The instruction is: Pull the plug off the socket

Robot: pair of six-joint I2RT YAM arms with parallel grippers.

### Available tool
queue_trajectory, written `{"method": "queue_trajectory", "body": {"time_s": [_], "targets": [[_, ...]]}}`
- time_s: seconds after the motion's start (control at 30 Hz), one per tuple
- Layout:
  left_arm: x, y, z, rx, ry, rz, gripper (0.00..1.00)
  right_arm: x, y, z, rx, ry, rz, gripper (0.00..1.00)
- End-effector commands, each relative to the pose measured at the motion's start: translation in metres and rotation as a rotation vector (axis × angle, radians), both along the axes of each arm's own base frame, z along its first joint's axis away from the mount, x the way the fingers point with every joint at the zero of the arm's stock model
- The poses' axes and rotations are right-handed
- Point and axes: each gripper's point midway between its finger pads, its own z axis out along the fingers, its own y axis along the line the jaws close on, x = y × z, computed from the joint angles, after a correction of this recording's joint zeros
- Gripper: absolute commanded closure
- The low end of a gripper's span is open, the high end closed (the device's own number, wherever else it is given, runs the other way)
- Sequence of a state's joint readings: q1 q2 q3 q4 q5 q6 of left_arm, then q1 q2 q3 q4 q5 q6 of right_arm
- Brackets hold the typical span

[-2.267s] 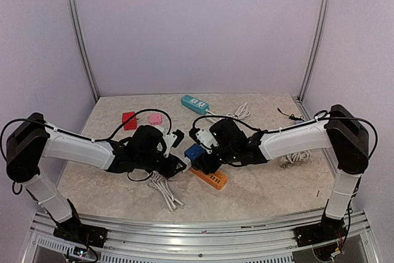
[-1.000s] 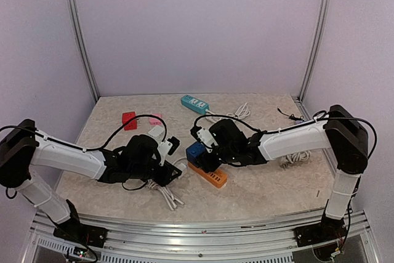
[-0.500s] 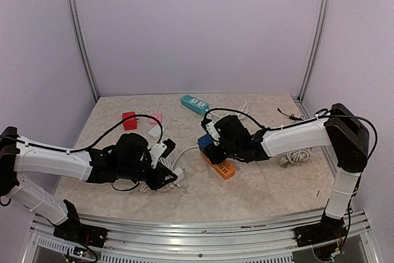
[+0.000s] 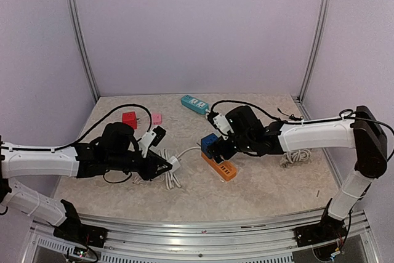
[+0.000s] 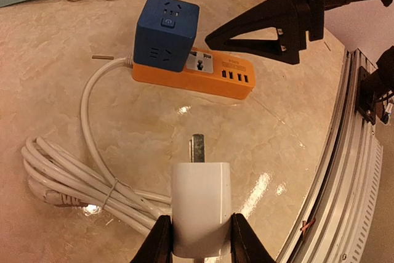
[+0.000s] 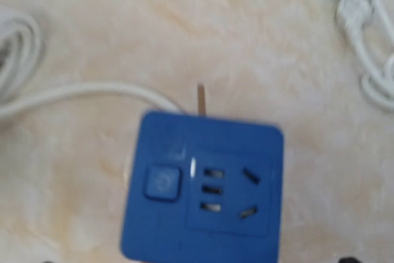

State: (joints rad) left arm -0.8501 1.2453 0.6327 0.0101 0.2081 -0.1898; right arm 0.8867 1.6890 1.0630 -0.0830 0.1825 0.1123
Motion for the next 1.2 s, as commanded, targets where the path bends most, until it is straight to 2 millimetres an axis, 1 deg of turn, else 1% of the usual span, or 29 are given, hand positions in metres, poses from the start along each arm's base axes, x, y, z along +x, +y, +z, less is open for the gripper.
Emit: {"method": "queue_trajectory", "body": {"time_s": [0.0, 0.03, 0.07, 0.13, 0.23, 0.37, 0.47, 0.53, 0.6, 0.63, 0.7, 0.73, 0.83, 0.87, 0.97, 1.03, 1.17], "targets": [[0.015, 0.011, 0.043, -0.096, -0.055, 0.044, 1.0, -0.003, 0.002, 0.027, 0.037, -0.014, 0.03, 0.01], [0.018, 0.017, 0.043, -0.089, -0.047, 0.064, 1.0, -0.004, 0.002, 0.03, 0.042, -0.016, 0.032, 0.01], [0.023, 0.024, 0.05, -0.099, -0.052, 0.092, 1.0, -0.005, 0.002, 0.033, 0.048, -0.019, 0.034, 0.01], [0.036, 0.04, 0.057, -0.107, -0.048, 0.162, 1.0, -0.006, 0.001, 0.038, 0.055, -0.023, 0.037, 0.01], [0.059, 0.07, 0.063, -0.108, -0.042, 0.282, 1.0, -0.008, -0.001, 0.044, 0.065, -0.028, 0.038, 0.01], [0.086, 0.112, 0.064, -0.111, -0.021, 0.433, 0.99, -0.012, -0.005, 0.047, 0.075, -0.026, 0.037, 0.01], [0.103, 0.133, 0.062, -0.119, 0.0, 0.509, 0.99, -0.016, -0.009, 0.046, 0.078, -0.021, 0.037, 0.01], [0.114, 0.145, 0.055, -0.127, 0.035, 0.546, 0.99, -0.019, -0.011, 0.044, 0.082, -0.016, 0.037, 0.0], [0.124, 0.15, 0.048, -0.124, 0.057, 0.56, 0.99, -0.021, -0.013, 0.043, 0.087, -0.008, 0.037, 0.0], [0.13, 0.15, 0.041, -0.113, 0.07, 0.561, 0.99, -0.023, -0.014, 0.041, 0.087, -0.004, 0.037, 0.0], [0.139, 0.149, 0.037, -0.108, 0.064, 0.565, 0.99, -0.025, -0.016, 0.039, 0.088, 0.0, 0.036, 0.0], [0.145, 0.15, 0.032, -0.099, 0.069, 0.57, 0.98, -0.026, -0.017, 0.039, 0.087, 0.002, 0.036, 0.0], [0.163, 0.151, 0.03, -0.076, 0.059, 0.586, 0.98, -0.029, -0.021, 0.038, 0.087, 0.005, 0.032, 0.0], [0.17, 0.151, 0.024, -0.06, 0.07, 0.59, 0.99, -0.03, -0.022, 0.036, 0.087, 0.008, 0.03, 0.0], [0.187, 0.151, 0.017, -0.044, 0.086, 0.596, 0.98, -0.033, -0.025, 0.035, 0.088, 0.012, 0.031, 0.0], [0.198, 0.153, 0.002, -0.026, 0.117, 0.607, 0.99, -0.034, -0.027, 0.034, 0.084, 0.014, 0.027, 0.01], [0.216, 0.156, -0.015, -0.009, 0.15, 0.627, 0.99, -0.035, -0.032, 0.032, 0.077, 0.016, 0.017, 0.0]]}}
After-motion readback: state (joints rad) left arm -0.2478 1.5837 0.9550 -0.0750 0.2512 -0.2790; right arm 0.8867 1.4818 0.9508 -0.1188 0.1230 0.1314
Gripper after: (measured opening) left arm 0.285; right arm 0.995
